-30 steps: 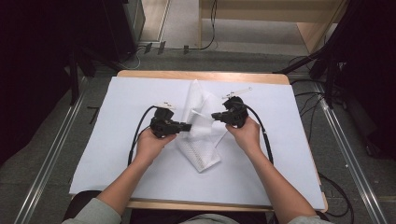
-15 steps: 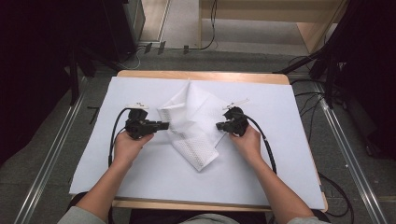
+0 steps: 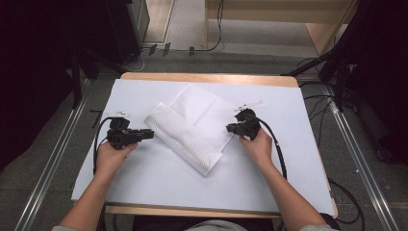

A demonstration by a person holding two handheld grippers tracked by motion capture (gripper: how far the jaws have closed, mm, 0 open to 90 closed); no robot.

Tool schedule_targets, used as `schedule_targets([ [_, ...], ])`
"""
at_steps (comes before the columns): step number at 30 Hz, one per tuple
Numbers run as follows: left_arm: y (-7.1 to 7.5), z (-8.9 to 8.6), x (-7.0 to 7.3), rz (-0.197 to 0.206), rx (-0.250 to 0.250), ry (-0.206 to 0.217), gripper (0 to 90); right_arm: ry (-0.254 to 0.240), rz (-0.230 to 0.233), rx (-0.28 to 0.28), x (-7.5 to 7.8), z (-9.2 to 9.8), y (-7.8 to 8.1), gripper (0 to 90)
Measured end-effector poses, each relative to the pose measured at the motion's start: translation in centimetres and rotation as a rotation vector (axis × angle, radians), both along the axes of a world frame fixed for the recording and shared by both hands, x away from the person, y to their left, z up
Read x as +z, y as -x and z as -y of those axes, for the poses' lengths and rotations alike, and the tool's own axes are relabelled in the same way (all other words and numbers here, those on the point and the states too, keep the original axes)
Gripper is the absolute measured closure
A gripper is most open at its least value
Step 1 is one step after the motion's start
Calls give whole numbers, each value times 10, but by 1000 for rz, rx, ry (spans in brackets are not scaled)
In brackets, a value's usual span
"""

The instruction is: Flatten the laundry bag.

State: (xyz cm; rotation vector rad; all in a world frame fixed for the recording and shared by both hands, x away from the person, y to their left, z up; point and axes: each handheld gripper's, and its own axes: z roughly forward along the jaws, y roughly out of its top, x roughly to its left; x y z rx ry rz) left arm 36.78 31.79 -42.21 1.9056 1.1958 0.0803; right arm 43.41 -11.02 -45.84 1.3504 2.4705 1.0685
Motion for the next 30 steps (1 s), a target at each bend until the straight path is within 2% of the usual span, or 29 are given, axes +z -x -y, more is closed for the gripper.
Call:
schedule_targets([
  [2, 0, -3, 2, 11, 7, 11, 720, -14, -1, -46, 1, 6, 1, 659],
  [5, -1, -4, 4, 24, 9, 17, 701, 2, -1, -78, -5, 11, 1, 629],
  [7, -1, -5, 5, 28, 13, 22, 686, 1, 5, -78, -8, 11, 0, 617],
  [9, -2, -6, 6, 32, 20, 17, 674, 7, 13, -66, -9, 6, 0, 656],
  [13, -3, -8, 5, 23, 17, 14, 658, 92, 85, -76, -10, -4, 7, 741],
  [16, -3, -8, 5, 22, 16, 17, 653, 98, 119, -81, -13, -4, 11, 807],
  [18, -3, -8, 5, 20, 14, 14, 649, 72, 108, -75, -14, -4, 11, 900],
  [21, -4, -6, 4, 16, 10, 7, 643, 63, 109, -73, -14, -3, 12, 900],
  [26, -5, -4, 3, 15, 3, 2, 636, 17, 55, -72, -13, 2, 6, 900],
  [29, -7, -3, 3, 15, 0, -5, 631, 85, 95, -84, -11, 6, 2, 900],
  [30, -9, -2, 2, 15, -3, -12, 626, 73, 83, -98, -11, 10, 0, 900],
])
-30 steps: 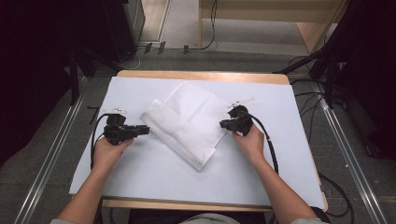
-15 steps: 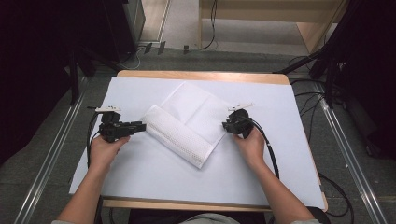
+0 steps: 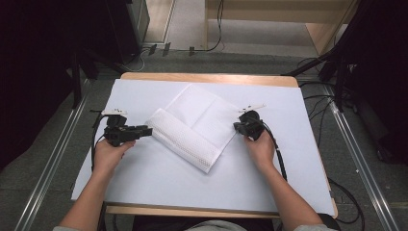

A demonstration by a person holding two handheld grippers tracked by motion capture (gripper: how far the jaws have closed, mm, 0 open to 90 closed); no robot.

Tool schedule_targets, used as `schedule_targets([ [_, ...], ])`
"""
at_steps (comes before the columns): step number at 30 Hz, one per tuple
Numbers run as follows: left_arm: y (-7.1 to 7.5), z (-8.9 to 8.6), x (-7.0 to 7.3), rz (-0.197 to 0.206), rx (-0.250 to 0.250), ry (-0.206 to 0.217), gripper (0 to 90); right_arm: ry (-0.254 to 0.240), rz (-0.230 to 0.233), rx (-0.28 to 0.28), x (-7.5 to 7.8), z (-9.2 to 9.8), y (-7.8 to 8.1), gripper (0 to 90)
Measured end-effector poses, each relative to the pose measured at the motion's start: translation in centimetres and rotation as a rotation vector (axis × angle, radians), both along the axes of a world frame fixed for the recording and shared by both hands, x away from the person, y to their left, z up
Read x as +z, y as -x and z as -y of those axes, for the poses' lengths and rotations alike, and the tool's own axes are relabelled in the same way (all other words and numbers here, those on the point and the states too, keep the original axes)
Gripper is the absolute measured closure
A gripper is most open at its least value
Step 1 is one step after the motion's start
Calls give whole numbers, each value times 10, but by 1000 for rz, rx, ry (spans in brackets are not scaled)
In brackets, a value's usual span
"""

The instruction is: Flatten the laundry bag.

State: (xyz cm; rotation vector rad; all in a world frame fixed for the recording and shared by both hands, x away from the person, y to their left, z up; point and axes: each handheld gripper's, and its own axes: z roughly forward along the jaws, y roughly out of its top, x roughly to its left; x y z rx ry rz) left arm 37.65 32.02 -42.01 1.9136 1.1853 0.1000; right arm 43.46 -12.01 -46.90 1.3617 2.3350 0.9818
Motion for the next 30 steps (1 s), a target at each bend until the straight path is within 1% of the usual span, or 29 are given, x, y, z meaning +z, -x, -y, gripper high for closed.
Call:
schedule_targets([
  [1, -2, 1, 0, -2, 4, -2, 614, -21, -11, -15, 0, 6, -3, 900],
  [4, -11, 2, -1, -11, -8, -17, 586, -53, -35, -39, 1, 15, -5, 900],
  [5, -15, 3, -1, -7, -11, -32, 572, -64, -38, -38, 2, 17, -5, 900],
  [7, -22, 6, 0, 6, -8, -55, 539, -53, -33, -33, 4, 17, -2, 900],
  [10, -35, 9, 3, 28, -10, -86, 471, -62, -47, -30, 5, 15, 1, 900],
  [11, -40, 10, 3, 29, -15, -94, 452, -67, -55, -29, 5, 15, 2, 900],
  [12, -45, 11, 3, 36, -8, -114, 443, -70, -59, -34, 5, 15, 4, 900],
  [13, -49, 11, 3, 46, -15, -119, 439, -71, -64, -37, 5, 15, 5, 900],
  [15, -58, 10, 1, 46, -22, -101, 413, -79, -74, -41, 4, 15, 7, 900],
  [16, -62, 9, -1, 33, -34, -78, 400, -83, -78, -41, 3, 14, 8, 900],
  [17, -65, 9, -4, 36, -35, -64, 388, -78, -76, -41, 2, 14, 9, 869],
  [18, -68, 9, -6, 39, -34, -71, 392, -83, -73, -44, 1, 13, 9, 815],
  [19, -71, 10, -8, 31, -38, -75, 393, -85, -81, -58, 1, 12, 10, 793],
  [20, -73, 10, -11, 17, -39, -63, 398, -94, -78, -60, 0, 11, 10, 779],
  [21, -75, 11, -13, -1, -37, -54, 415, -100, -74, -61, 0, 9, 10, 748],
  [23, -77, 11, -18, -36, -39, -42, 519, -113, -64, -67, -1, 5, 10, 685],
  [24, -78, 11, -20, -55, -48, -37, 580, -112, -58, -70, -2, 3, 10, 687],
  [25, -78, 12, -22, -76, -55, -36, 655, -99, -40, -77, -2, -1, 11, 690],
  [26, -79, 12, -23, -96, -61, -32, 695, -79, -27, -75, -2, -4, 11, 715],
  [27, -78, 12, -24, -114, -74, -29, 759, -53, -9, -83, -2, -7, 12, 773],
  [28, -78, 12, -24, -120, -75, -35, 807, -18, 16, -74, -3, -9, 13, 808],
  [29, -76, 12, -23, -115, -77, -32, 839, -17, 21, -69, -3, -10, 12, 853],
  [30, -74, 12, -23, -118, -83, -25, 860, -28, 9, -61, -3, -10, 12, 897],
])
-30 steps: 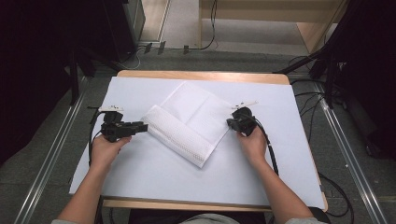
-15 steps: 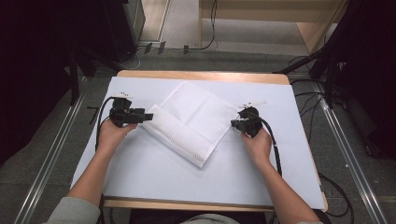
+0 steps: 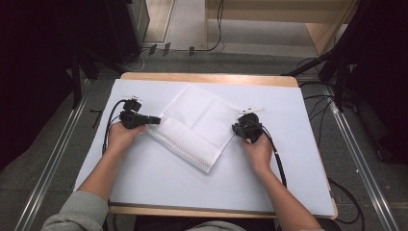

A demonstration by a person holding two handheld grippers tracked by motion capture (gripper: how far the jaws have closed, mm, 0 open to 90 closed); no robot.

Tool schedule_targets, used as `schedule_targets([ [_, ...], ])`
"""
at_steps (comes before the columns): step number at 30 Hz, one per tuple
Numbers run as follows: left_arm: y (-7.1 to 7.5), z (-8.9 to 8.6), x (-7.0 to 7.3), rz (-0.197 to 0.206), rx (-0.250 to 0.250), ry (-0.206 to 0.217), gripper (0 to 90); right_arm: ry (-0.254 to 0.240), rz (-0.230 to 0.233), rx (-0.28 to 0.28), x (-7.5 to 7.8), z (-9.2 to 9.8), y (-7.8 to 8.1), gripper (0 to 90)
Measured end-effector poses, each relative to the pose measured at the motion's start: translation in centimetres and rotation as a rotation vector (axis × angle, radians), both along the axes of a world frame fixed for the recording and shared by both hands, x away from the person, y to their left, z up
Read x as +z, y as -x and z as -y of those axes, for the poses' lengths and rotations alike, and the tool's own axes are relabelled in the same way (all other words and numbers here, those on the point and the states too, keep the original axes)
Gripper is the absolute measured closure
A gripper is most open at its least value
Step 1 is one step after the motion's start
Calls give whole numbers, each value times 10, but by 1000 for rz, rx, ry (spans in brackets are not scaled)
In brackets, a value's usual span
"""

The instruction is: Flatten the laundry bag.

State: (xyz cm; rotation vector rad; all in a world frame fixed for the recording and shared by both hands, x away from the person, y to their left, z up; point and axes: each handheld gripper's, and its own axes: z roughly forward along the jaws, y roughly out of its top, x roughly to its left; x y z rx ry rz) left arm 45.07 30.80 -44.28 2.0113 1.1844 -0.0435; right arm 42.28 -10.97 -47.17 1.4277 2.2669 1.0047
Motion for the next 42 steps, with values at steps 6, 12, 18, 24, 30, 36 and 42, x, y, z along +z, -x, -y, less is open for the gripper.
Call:
schedule_targets([
  [6, 14, 0, 6, -5, -33, 60, 872, 22, 5, 2, 4, 9, -15, 900],
  [12, 38, 8, 12, -1, -93, 112, 866, -15, -12, -17, 9, 31, -47, 900],
  [18, 63, 16, 17, 30, -162, 124, 843, -15, -25, -28, 8, 35, -67, 881],
  [24, 78, 15, 21, 37, -188, 140, 832, -77, -18, -55, 26, 43, -54, 732],
  [30, 96, 10, 24, 41, -224, 104, 817, -114, -20, 62, 36, 38, -13, 900],
  [36, 113, 2, 26, 46, -233, 87, 737, -143, -61, 222, 33, 18, 38, 900],
  [42, 129, -15, 42, 97, -235, 140, 476, -115, -51, 285, 33, 16, 86, 900],
])
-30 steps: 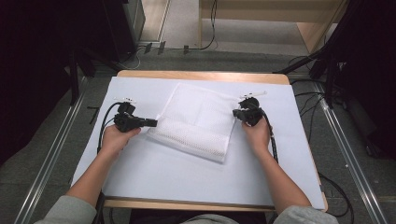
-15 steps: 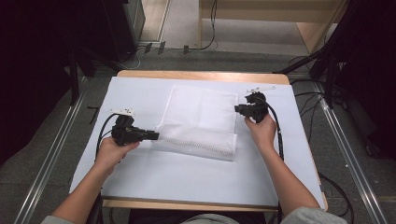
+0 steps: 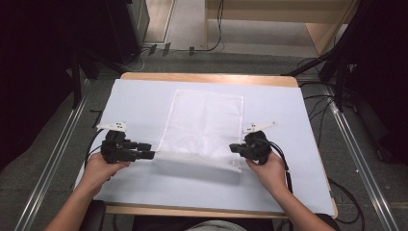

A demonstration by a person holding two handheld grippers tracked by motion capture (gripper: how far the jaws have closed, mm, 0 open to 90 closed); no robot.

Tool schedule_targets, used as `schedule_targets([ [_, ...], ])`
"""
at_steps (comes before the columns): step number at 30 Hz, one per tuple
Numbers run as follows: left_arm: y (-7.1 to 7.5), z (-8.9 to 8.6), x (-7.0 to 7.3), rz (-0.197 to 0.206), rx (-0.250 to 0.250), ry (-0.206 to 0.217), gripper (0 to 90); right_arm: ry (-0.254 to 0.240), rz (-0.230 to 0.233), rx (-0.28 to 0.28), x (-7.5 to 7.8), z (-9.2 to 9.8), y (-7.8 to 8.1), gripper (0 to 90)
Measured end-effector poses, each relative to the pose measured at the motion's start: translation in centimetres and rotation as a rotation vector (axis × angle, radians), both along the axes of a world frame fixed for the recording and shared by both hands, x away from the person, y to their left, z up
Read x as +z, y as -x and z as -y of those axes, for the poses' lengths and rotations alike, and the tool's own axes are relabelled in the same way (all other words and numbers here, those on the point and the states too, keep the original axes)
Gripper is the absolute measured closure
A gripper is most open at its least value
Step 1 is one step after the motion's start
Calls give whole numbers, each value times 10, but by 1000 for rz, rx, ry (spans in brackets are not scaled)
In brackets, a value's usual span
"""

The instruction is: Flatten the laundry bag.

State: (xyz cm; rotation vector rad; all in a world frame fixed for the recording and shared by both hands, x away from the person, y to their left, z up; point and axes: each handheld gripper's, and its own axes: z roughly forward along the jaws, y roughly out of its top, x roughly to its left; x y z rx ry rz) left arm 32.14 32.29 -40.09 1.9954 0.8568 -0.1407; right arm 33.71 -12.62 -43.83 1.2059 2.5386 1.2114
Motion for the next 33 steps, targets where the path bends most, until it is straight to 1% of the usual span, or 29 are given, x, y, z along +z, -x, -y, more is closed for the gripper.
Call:
schedule_targets([
  [1, 2, -3, 3, 16, 18, 5, 475, 8, 5, -5, 0, 2, 3, 883],
  [2, 2, -6, 5, 25, 35, 8, 478, 20, 14, -14, -1, 6, 4, 845],
  [3, -1, -7, 4, 19, 52, 8, 482, 38, 24, -38, -2, 10, 3, 808],
  [4, -5, -7, 3, 5, 67, 9, 488, 45, 27, -59, -3, 14, 0, 803],
  [5, -9, -5, 0, -8, 80, 6, 489, 37, 15, -81, -5, 18, -4, 790],
  [7, -17, 1, -6, -28, 96, -10, 489, 22, -15, -121, -11, 22, -14, 730],
  [8, -20, 3, -8, -25, 96, -18, 489, 22, -23, -133, -15, 22, -20, 676],
  [9, -23, 6, -10, -28, 103, -24, 489, 21, -20, -139, -17, 20, -22, 645],
  [11, -28, 11, -12, -41, 113, -21, 489, 50, -13, -149, -21, 14, -28, 632],
  [12, -31, 13, -13, -42, 116, -26, 489, 76, -8, -142, -23, 10, -31, 632],
  [13, -32, 15, -14, -44, 118, -29, 489, 112, 3, -144, -26, 6, -33, 654],
  [14, -33, 17, -15, -46, 120, -33, 490, 131, -7, -140, -29, 2, -35, 690],
  [15, -34, 20, -15, -48, 123, -38, 492, 149, 23, -143, -29, 1, -35, 747],
  [17, -35, 25, -15, -45, 123, -55, 496, 172, 43, -149, -29, -2, -37, 871],
  [18, -35, 28, -15, -46, 120, -55, 497, 160, 36, -142, -30, -1, -39, 895],
  [19, -36, 31, -14, -48, 115, -58, 499, 149, 30, -136, -30, 0, -41, 900],
  [20, -36, 36, -13, -41, 112, -65, 501, 137, 13, -141, -30, 1, -44, 900],
  [21, -36, 41, -12, -37, 104, -67, 503, 132, 11, -132, -30, 1, -46, 900],
  [22, -36, 48, -11, -29, 101, -72, 510, 140, 15, -136, -29, 0, -48, 900],
  [23, -36, 53, -10, -26, 96, -79, 520, 152, 32, -142, -29, -1, -50, 900],
  [25, -37, 68, -9, -30, 75, -84, 527, 161, 53, -151, -29, -2, -54, 885],
  [26, -37, 76, -8, -31, 61, -91, 530, 153, 65, -161, -29, -2, -55, 835],
  [27, -37, 84, -8, -30, 50, -101, 532, 138, 67, -172, -27, -1, -54, 832],
  [28, -37, 92, -7, -30, 35, -106, 533, 120, 56, -164, -24, 1, -52, 833],
  [29, -37, 99, -7, -31, 23, -110, 537, 102, 43, -152, -21, 3, -48, 855],
  [30, -38, 109, -7, -28, 14, -122, 541, 85, 23, -140, -17, 5, -41, 899],
  [31, -37, 114, -7, -33, 10, -122, 549, 69, 10, -126, -14, 6, -32, 900],
  [32, -38, 122, -8, -35, -2, -131, 564, 58, -4, -114, -13, 6, -27, 900],
  [33, -38, 127, -8, -38, -5, -132, 579, 66, -27, -108, -13, 6, -18, 900],
])
